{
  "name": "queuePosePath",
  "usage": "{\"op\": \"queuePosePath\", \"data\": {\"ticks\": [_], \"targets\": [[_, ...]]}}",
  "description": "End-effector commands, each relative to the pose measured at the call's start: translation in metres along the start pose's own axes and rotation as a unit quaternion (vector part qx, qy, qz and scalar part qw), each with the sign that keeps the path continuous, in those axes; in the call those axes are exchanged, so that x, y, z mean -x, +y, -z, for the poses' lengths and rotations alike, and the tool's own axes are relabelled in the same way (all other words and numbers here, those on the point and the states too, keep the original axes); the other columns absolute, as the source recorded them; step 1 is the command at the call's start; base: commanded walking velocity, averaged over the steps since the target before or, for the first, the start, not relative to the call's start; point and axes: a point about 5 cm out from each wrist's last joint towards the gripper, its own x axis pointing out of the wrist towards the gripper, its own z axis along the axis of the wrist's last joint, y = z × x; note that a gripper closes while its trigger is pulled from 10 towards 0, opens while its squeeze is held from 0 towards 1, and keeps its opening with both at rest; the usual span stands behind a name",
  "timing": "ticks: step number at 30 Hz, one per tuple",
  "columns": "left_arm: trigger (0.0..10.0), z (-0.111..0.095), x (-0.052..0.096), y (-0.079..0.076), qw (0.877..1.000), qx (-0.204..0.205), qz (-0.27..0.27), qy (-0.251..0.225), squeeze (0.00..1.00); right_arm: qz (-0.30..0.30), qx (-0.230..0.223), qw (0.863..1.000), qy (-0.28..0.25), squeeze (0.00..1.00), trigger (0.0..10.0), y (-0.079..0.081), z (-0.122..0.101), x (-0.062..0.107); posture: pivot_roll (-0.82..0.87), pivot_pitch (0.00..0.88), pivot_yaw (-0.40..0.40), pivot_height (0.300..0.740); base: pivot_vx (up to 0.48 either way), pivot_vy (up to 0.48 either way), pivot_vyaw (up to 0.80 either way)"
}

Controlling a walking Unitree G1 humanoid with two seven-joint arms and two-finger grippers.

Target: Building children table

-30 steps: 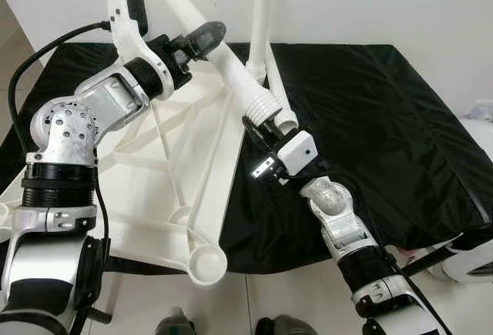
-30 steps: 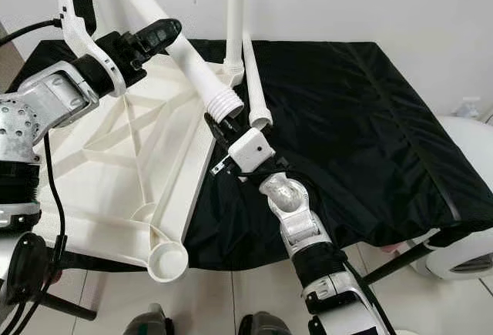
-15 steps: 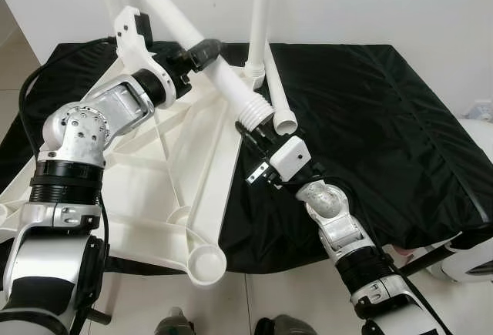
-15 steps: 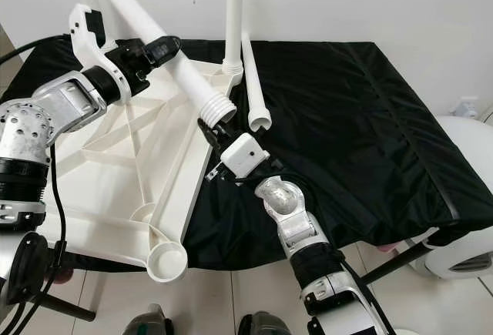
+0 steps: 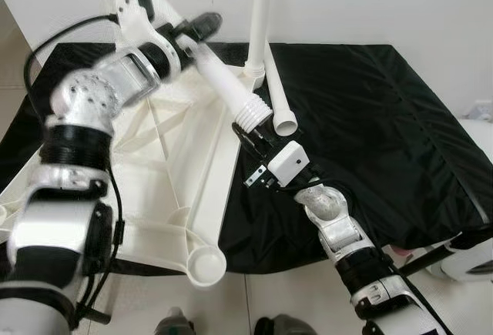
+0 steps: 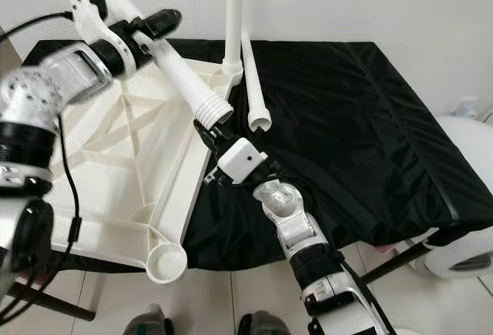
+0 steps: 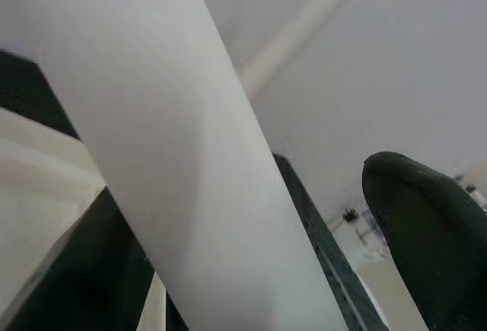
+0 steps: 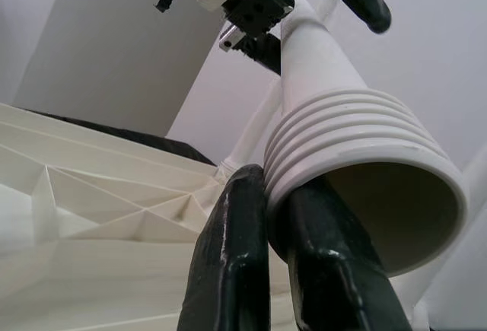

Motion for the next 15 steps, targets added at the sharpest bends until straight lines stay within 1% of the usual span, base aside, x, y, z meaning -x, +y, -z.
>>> {"op": "queuePosePath", "data": {"ticks": [1, 3, 8, 15], "targets": [[10.0, -0.01, 0.008, -0.032, 0.956, -0.021, 0.293, -0.015, 0.0, -0.016, 0.003, 1.0, 0.009, 0.0, 10.0, 0.005, 0.002, 0.003, 0.03, 0.0, -0.02, 0.74, 0.0, 0.0, 0.0], [10.0, -0.015, 0.007, -0.029, 0.959, -0.021, 0.281, -0.02, 0.0, -0.015, 0.007, 1.0, 0.01, 0.0, 10.0, 0.004, 0.003, 0.003, 0.03, 0.0, -0.019, 0.74, 0.0, 0.0, 0.0], [10.0, -0.021, 0.007, -0.024, 0.963, -0.022, 0.267, -0.027, 0.0, -0.013, 0.011, 1.0, 0.011, 0.0, 10.0, 0.003, 0.004, 0.003, 0.03, 0.0, -0.02, 0.74, 0.0, 0.0, 0.0], [10.0, -0.031, 0.008, -0.019, 0.965, -0.02, 0.261, -0.037, 0.0, -0.014, 0.016, 1.0, 0.01, 0.0, 10.0, 0.002, 0.004, 0.003, 0.04, 0.0, -0.02, 0.74, 0.0, 0.0, 0.0]]}}
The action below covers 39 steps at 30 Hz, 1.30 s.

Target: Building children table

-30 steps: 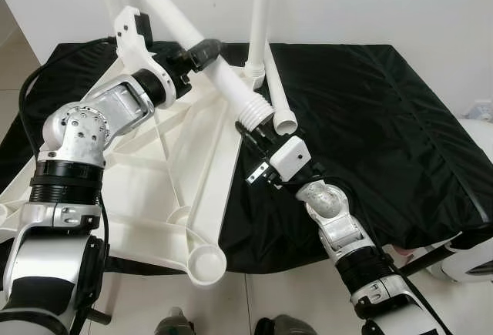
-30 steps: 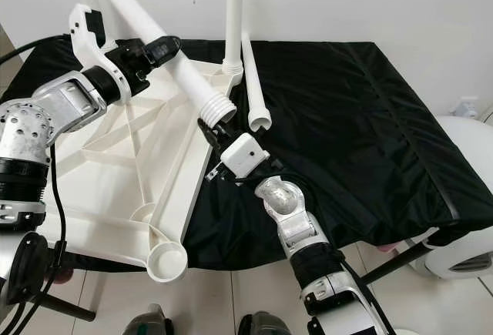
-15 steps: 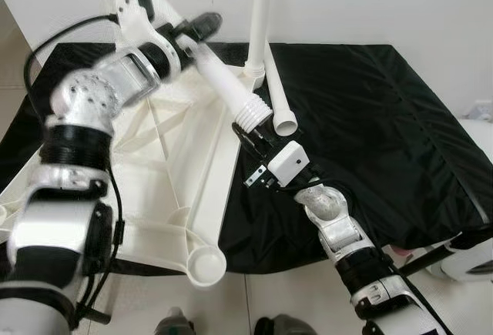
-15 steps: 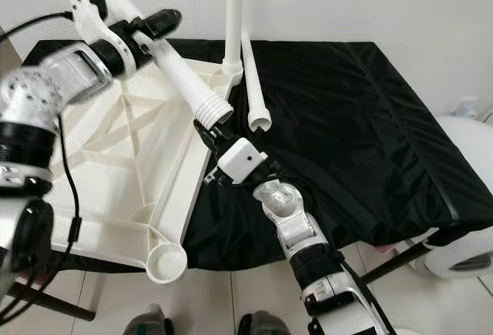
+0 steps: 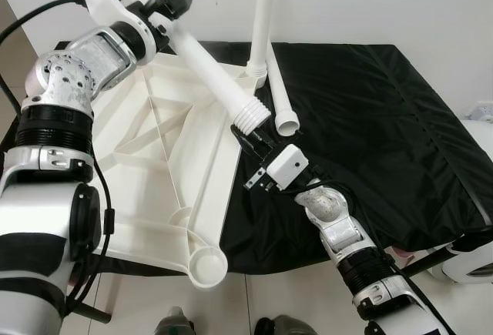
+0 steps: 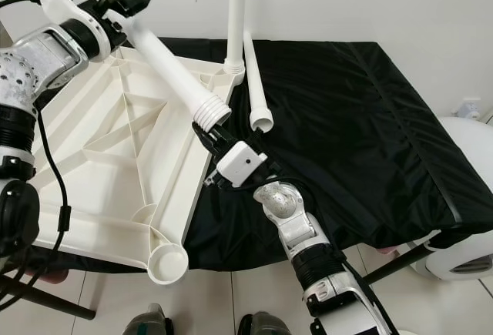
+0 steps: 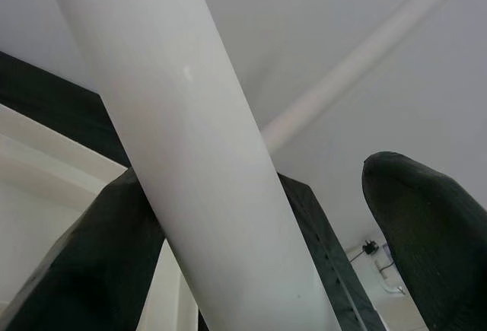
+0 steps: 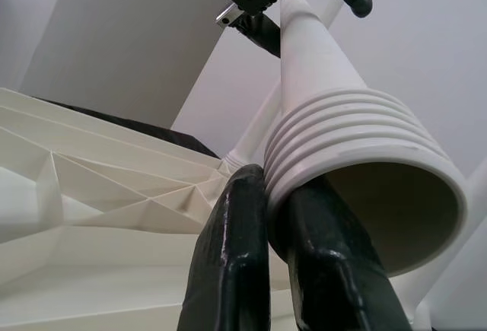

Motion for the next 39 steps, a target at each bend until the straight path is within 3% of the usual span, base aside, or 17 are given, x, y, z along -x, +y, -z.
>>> {"op": "queuePosePath", "data": {"ticks": [1, 3, 4, 11, 16, 21, 22, 23, 24, 25, 30, 33, 34, 37, 38, 39], "targets": [[10.0, -0.011, 0.009, -0.033, 0.953, -0.018, 0.301, -0.014, 0.0, -0.007, 0.008, 1.0, 0.003, 0.0, 10.0, 0.0, 0.001, 0.0, 0.04, 0.0, -0.02, 0.74, 0.0, 0.0, 0.0], [10.0, -0.013, 0.01, -0.032, 0.954, -0.018, 0.3, -0.018, 0.0, -0.007, 0.01, 1.0, 0.003, 0.0, 10.0, 0.0, 0.002, 0.0, 0.04, 0.0, -0.018, 0.74, 0.0, 0.0, 0.0], [0.0, -0.015, 0.01, -0.031, 0.954, -0.017, 0.297, -0.022, 0.0, -0.007, 0.013, 1.0, 0.002, 0.0, 10.0, -0.001, 0.001, 0.0, 0.04, 0.0, -0.017, 0.74, 0.0, 0.0, 0.0], [0.0, -0.018, 0.008, -0.03, 0.955, -0.001, 0.295, -0.035, 0.0, -0.007, 0.022, 1.0, 0.0, 0.0, 10.0, -0.001, 0.002, 0.0, 0.04, 0.0, -0.016, 0.74, 0.0, 0.0, 0.0], [0.0, -0.002, 0.003, -0.036, 0.952, -0.006, 0.306, -0.011, 0.0, -0.002, 0.019, 1.0, -0.004, 0.0, 10.0, -0.001, 0.002, -0.003, 0.06, 0.0, -0.025, 0.74, 0.0, 0.0, 0.0], [0.0, 0.001, 0.002, -0.035, 0.953, 0.009, 0.302, -0.005, 0.0, 0.0, 0.02, 1.0, -0.009, 0.0, 10.0, -0.002, 0.001, -0.006, 0.06, 0.0, -0.032, 0.74, 0.0, 0.0, 0.0], [4.3, 0.002, 0.002, -0.035, 0.953, 0.014, 0.302, -0.004, 0.0, -0.001, 0.016, 1.0, -0.009, 0.0, 10.0, -0.002, 0.0, -0.006, 0.06, 0.0, -0.037, 0.74, 0.0, 0.0, 0.0], [4.3, 0.002, 0.002, -0.035, 0.953, 0.014, 0.302, -0.004, 0.0, -0.001, 0.016, 1.0, -0.009, 0.0, 10.0, -0.002, 0.0, -0.006, 0.06, 0.0, -0.037, 0.74, 0.0, 0.0, 0.0], [10.0, 0.001, 0.003, -0.034, 0.954, 0.021, 0.3, -0.003, 0.0, -0.003, 0.012, 1.0, -0.011, 1.0, 10.0, -0.002, 0.0, -0.006, 0.06, 0.0, -0.041, 0.74, 0.0, 0.0, 0.0], [10.0, -0.002, 0.004, -0.034, 0.953, 0.04, 0.3, -0.008, 0.0, -0.002, 0.013, 1.0, -0.014, 1.0, 10.0, -0.003, 0.0, -0.006, 0.07, 0.0, -0.043, 0.74, 0.0, 0.0, 0.0], [10.0, -0.006, 0.005, -0.03, 0.955, 0.056, 0.29, -0.017, 0.0, -0.001, 0.015, 1.0, -0.015, 1.0, 10.0, -0.003, 0.0, -0.004, 0.07, 0.0, -0.046, 0.74, 0.0, 0.0, 0.0], [10.0, -0.01, 0.006, -0.017, 0.964, 0.061, 0.257, -0.029, 0.0, 0.001, 0.018, 1.0, -0.015, 1.0, 10.0, -0.002, 0.001, -0.001, 0.07, 0.002, -0.046, 0.74, 0.0, 0.0, 0.0], [10.0, -0.016, 0.007, -0.005, 0.971, 0.072, 0.223, -0.046, 0.0, 0.001, 0.027, 1.0, -0.015, 1.0, 10.0, 0.0, 0.002, 0.003, 0.07, 0.004, -0.045, 0.74, 0.0, 0.0, 0.0], [10.0, -0.02, 0.007, 0.002, 0.974, 0.082, 0.201, -0.059, 0.0, 0.001, 0.035, 0.999, -0.015, 1.0, 10.0, 0.002, 0.002, 0.006, 0.07, 0.005, -0.043, 0.74, 0.0, 0.0, 0.0], [10.0, -0.022, 0.007, 0.005, 0.976, 0.083, 0.192, -0.066, 0.0, 0.001, 0.04, 0.999, -0.016, 0.84, 10.0, 0.003, 0.002, 0.007, 0.06, 0.004, -0.042, 0.74, 0.0, 0.0, 0.0], [10.0, -0.022, 0.007, 0.005, 0.976, 0.083, 0.192, -0.066, 0.0, 0.001, 0.04, 0.999, -0.016, 0.84, 10.0, 0.003, 0.002, 0.007, 0.06, 0.004, -0.042, 0.74, 0.0, 0.0, 0.0]]}}
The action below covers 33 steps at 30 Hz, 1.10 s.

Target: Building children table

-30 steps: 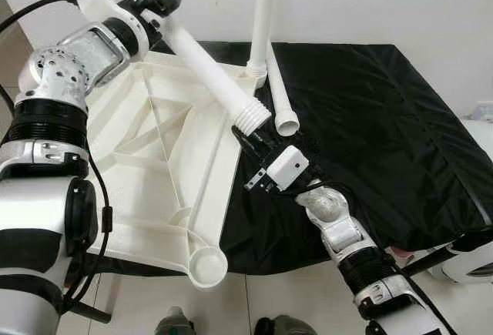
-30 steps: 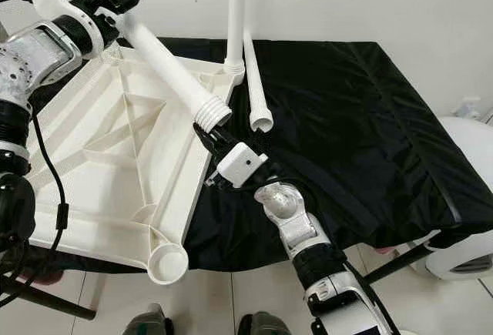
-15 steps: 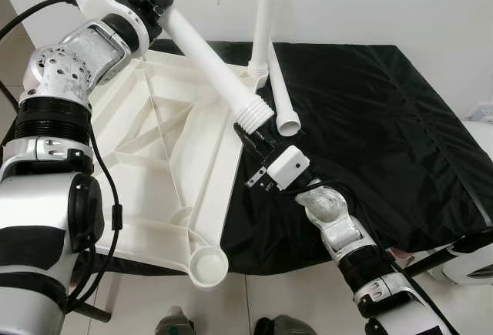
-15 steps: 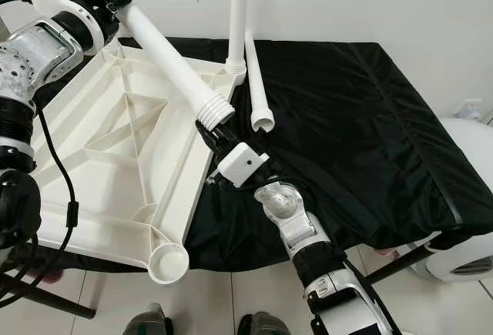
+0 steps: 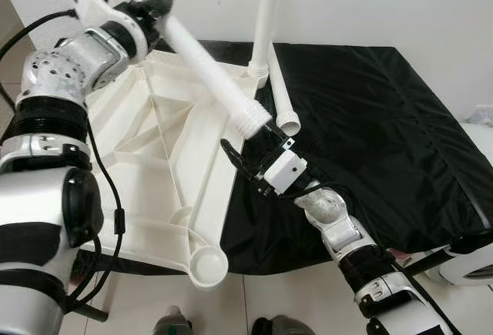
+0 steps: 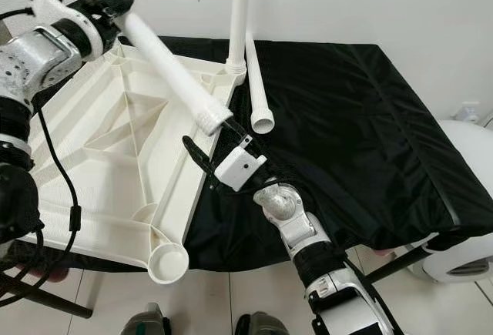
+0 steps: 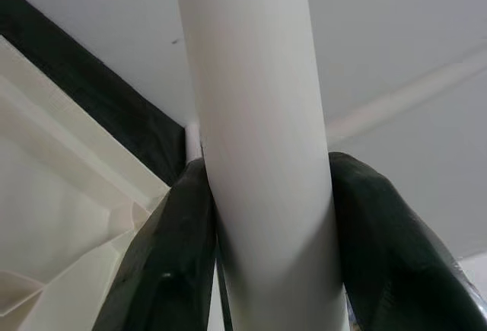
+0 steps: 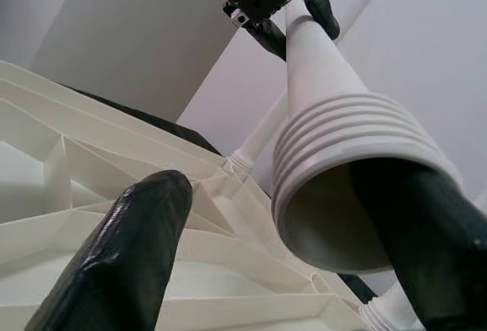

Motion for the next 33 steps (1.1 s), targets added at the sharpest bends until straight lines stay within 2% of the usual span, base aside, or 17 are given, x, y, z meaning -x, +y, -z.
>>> {"op": "queuePosePath", "data": {"ticks": [1, 7, 15, 17, 18, 20, 21, 23, 24, 25, 26, 27, 29, 30, 31, 32, 33], "targets": [[10.0, -0.015, 0.007, -0.022, 0.975, -0.02, 0.221, -0.027, 0.0, 0.009, 0.012, 1.0, -0.009, 0.0, 10.0, 0.0, -0.001, 0.006, 0.06, 0.005, -0.04, 0.74, 0.0, 0.0, 0.0], [10.0, -0.03, 0.01, -0.014, 0.98, -0.021, 0.188, -0.057, 0.0, 0.018, 0.021, 1.0, 0.011, 0.0, 10.0, 0.017, 0.004, 0.027, 0.06, 0.004, -0.032, 0.74, 0.0, 0.0, 0.0], [10.0, -0.038, 0.011, -0.01, 0.982, -0.025, 0.174, -0.069, 0.0, 0.016, 0.029, 0.999, 0.016, 0.0, 10.0, 0.021, 0.005, 0.034, 0.06, 0.003, -0.027, 0.74, 0.0, 0.0, 0.0], [10.0, -0.044, 0.013, -0.011, 0.981, -0.051, 0.172, -0.076, 0.0, 0.059, 0.011, 0.998, 0.032, 0.0, 10.0, 0.005, 0.007, 0.035, 0.06, 0.0, -0.026, 0.74, 0.0, 0.0, 0.0], [10.0, -0.044, 0.013, -0.011, 0.981, -0.051, 0.172, -0.076, 0.0, 0.059, 0.011, 0.998, 0.032, 0.0, 10.0, 0.005, 0.007, 0.035, 0.06, 0.0, -0.026, 0.74, 0.0, 0.0, 0.0], [10.0, -0.043, 0.012, -0.016, 0.977, -0.09, 0.178, -0.071, 0.0, 0.103, -0.022, 0.993, 0.048, 0.0, 10.0, -0.01, 0.009, 0.031, 0.06, 0.0, -0.026, 0.74, 0.0, 0.0, 0.0], [10.0, -0.043, 0.012, -0.016, 0.977, -0.09, 0.178, -0.071, 0.0, 0.103, -0.022, 0.993, 0.048, 0.0, 10.0, -0.01, 0.009, 0.031, 0.06, 0.0, -0.026, 0.74, 0.0, 0.0, 0.0], [10.0, -0.035, 0.01, -0.026, 0.966, -0.157, 0.194, -0.061, 0.0, 0.143, -0.067, 0.986, 0.057, 0.0, 10.0, -0.028, 0.008, 0.022, 0.06, 0.0, -0.03, 0.74, 0.0, 0.0, 0.0], [10.0, -0.035, 0.01, -0.026, 0.966, -0.157, 0.194, -0.061, 0.0, 0.143, -0.067, 0.986, 0.057, 0.0, 10.0, -0.028, 0.008, 0.022, 0.06, 0.0, -0.03, 0.74, 0.0, 0.0, 0.0], [10.0, -0.031, 0.009, -0.029, 0.961, -0.184, 0.196, -0.057, 0.0, 0.156, -0.087, 0.982, 0.058, 0.0, 10.0, -0.035, 0.007, 0.018, 0.06, 0.0, -0.032, 0.74, 0.0, 0.0, 0.0], [10.0, -0.031, 0.009, -0.029, 0.961, -0.184, 0.196, -0.057, 0.0, 0.156, -0.087, 0.982, 0.058, 0.0, 10.0, -0.035, 0.007, 0.018, 0.06, 0.0, -0.032, 0.74, 0.0, 0.0, 0.0], [10.0, -0.026, 0.009, -0.032, 0.954, -0.218, 0.198, -0.057, 0.0, 0.164, -0.107, 0.979, 0.058, 0.0, 10.0, -0.041, 0.006, 0.013, 0.06, 0.0, -0.035, 0.74, 0.0, 0.0, 0.0], [10.0, -0.026, 0.009, -0.032, 0.954, -0.218, 0.198, -0.057, 0.0, 0.164, -0.107, 0.979, 0.058, 0.0, 10.0, -0.041, 0.006, 0.013, 0.06, 0.0, -0.035, 0.74, 0.0, 0.0, 0.0], [10.0, -0.021, 0.009, -0.036, 0.946, -0.244, 0.205, -0.056, 0.0, 0.166, -0.132, 0.975, 0.06, 0.0, 10.0, -0.047, 0.005, 0.007, 0.06, 0.0, -0.038, 0.74, 0.0, 0.0, 0.0], [10.0, -0.021, 0.009, -0.036, 0.946, -0.244, 0.205, -0.056, 0.0, 0.166, -0.132, 0.975, 0.06, 0.0, 10.0, -0.047, 0.005, 0.007, 0.06, 0.0, -0.038, 0.74, 0.0, 0.0, 0.0], [10.0, -0.014, 0.009, -0.041, 0.937, -0.274, 0.211, -0.056, 0.0, 0.161, -0.159, 0.972, 0.066, 0.0, 10.0, -0.052, 0.005, 0.002, 0.06, 0.0, -0.042, 0.74, 0.0, 0.0, 0.0], [10.0, -0.014, 0.009, -0.041, 0.937, -0.274, 0.211, -0.056, 0.0, 0.161, -0.159, 0.972, 0.066, 0.0, 10.0, -0.052, 0.005, 0.002, 0.06, 0.0, -0.042, 0.74, 0.0, 0.0, 0.0]]}}
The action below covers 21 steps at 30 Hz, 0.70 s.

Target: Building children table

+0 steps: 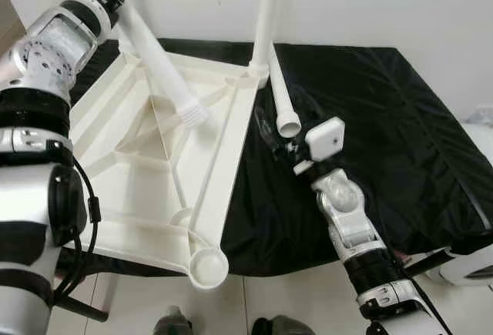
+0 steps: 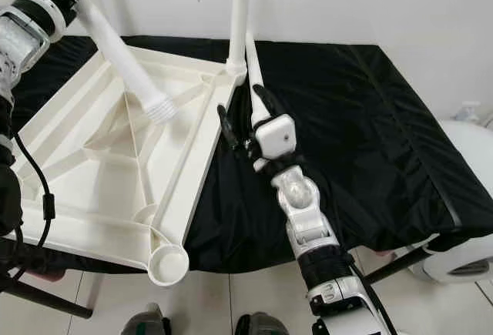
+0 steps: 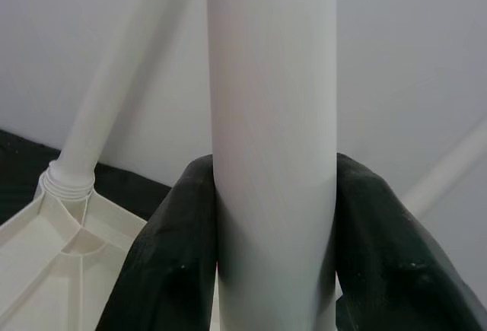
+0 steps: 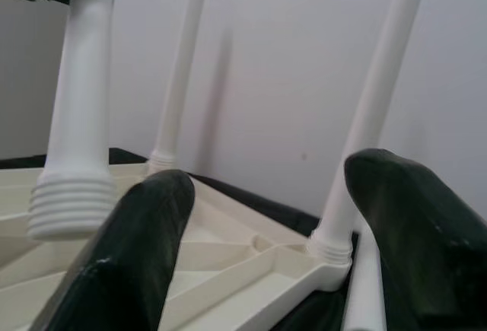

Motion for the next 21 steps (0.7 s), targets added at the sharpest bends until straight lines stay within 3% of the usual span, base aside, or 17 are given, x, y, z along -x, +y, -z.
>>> {"op": "queuePosePath", "data": {"ticks": [1, 2, 3, 5, 6, 8, 10, 11, 14, 17, 21], "targets": [[10.0, 0.0, 0.009, -0.043, 0.964, -0.068, 0.257, -0.018, 0.0, -0.005, -0.043, 0.999, 0.03, 0.0, 10.0, -0.008, -0.002, -0.012, 0.06, 0.0, -0.048, 0.74, 0.0, 0.0, 0.0], [10.0, 0.0, 0.009, -0.043, 0.964, -0.068, 0.257, -0.018, 0.0, -0.005, -0.043, 0.999, 0.03, 0.0, 10.0, -0.008, -0.002, -0.012, 0.06, 0.0, -0.048, 0.74, 0.0, 0.0, 0.0], [10.0, 0.003, 0.013, -0.054, 0.957, -0.112, 0.266, -0.031, 0.0, -0.019, -0.07, 0.995, 0.063, 0.0, 10.0, -0.013, -0.001, -0.019, 0.06, 0.0, -0.049, 0.74, 0.0, 0.0, 0.0], [10.0, 0.003, 0.013, -0.054, 0.957, -0.112, 0.266, -0.031, 0.0, -0.019, -0.07, 0.995, 0.063, 0.0, 10.0, -0.013, -0.001, -0.019, 0.06, 0.0, -0.049, 0.74, 0.0, 0.0, 0.0], [10.0, 0.007, 0.019, -0.066, 0.948, -0.149, 0.279, -0.042, 0.0, -0.041, -0.079, 0.993, 0.077, 0.0, 10.0, -0.016, -0.003, -0.024, 0.06, 0.0, -0.049, 0.74, 0.0, 0.0, 0.0], [10.0, 0.007, 0.019, -0.066, 0.948, -0.149, 0.279, -0.042, 0.0, -0.041, -0.079, 0.993, 0.077, 0.0, 10.0, -0.016, -0.003, -0.024, 0.06, 0.0, -0.049, 0.74, 0.0, 0.0, 0.0], [10.0, 0.016, 0.031, -0.089, 0.932, -0.19, 0.303, -0.058, 0.0, -0.082, -0.093, 0.988, 0.097, 0.0, 10.0, -0.025, -0.003, -0.028, 0.06, 0.0, -0.052, 0.74, 0.0, 0.0, 0.0], [10.0, 0.019, 0.037, -0.099, 0.928, -0.195, 0.312, -0.062, 0.0, -0.096, -0.107, 0.984, 0.106, 0.0, 10.0, -0.028, -0.002, -0.029, 0.06, 0.0, -0.053, 0.74, 0.0, 0.0, 0.0], [10.0, 0.022, 0.041, -0.106, 0.923, -0.202, 0.322, -0.066, 0.0, -0.104, -0.121, 0.981, 0.111, 0.0, 10.0, -0.03, -0.002, -0.029, 0.06, 0.0, -0.056, 0.74, 0.0, 0.0, 0.0], [10.0, 0.032, 0.054, -0.128, 0.914, -0.197, 0.349, -0.07, 0.0, -0.149, -0.178, 0.966, 0.114, 0.0, 10.0, -0.028, -0.006, -0.029, 0.06, 0.0, -0.066, 0.74, 0.0, 0.0, 0.0], [10.0, 0.041, 0.06, -0.137, 0.908, -0.194, 0.366, -0.064, 0.0, -0.179, -0.198, 0.957, 0.113, 0.0, 10.0, -0.026, -0.012, -0.031, 0.06, 0.0, -0.072, 0.74, 0.0, 0.0, 0.0]]}}
